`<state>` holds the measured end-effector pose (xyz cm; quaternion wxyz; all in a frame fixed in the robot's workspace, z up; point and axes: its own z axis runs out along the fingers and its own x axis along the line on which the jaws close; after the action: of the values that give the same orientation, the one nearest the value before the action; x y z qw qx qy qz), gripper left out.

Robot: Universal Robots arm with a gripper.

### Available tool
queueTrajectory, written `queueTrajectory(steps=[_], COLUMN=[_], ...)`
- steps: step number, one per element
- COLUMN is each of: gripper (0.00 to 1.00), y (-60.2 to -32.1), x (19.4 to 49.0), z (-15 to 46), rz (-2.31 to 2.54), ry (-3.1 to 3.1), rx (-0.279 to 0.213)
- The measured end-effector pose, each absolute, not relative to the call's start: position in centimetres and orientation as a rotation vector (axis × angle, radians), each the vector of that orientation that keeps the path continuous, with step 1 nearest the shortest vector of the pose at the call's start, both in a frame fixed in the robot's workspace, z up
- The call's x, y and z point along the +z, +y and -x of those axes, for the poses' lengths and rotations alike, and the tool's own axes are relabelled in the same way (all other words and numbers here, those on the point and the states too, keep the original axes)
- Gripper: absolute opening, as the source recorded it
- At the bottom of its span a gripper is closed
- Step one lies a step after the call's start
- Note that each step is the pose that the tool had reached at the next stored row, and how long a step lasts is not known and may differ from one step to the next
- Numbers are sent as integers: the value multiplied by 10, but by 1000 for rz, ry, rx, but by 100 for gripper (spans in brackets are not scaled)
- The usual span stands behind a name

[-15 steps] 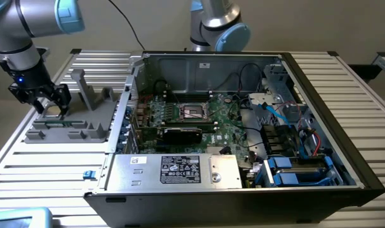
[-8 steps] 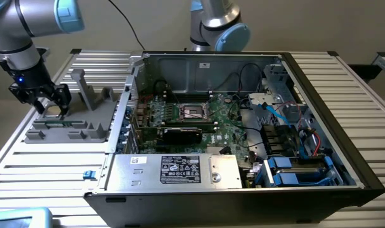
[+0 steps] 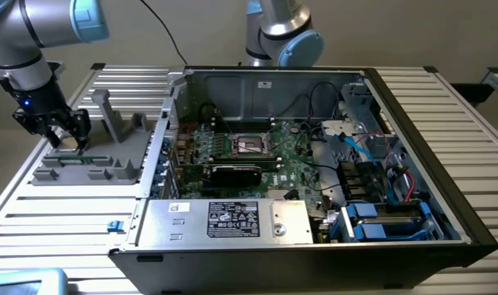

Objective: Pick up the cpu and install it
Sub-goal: 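Pick up the cpu and move it towards the insertion slot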

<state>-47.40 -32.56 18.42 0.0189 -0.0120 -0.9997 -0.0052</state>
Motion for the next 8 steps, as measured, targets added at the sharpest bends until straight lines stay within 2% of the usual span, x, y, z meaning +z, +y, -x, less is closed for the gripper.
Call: queueTrajectory(steps=[8], gripper=[65], y=[-325], x=[185], z=[474], rz=[37], ry=[-3103], rx=[-16])
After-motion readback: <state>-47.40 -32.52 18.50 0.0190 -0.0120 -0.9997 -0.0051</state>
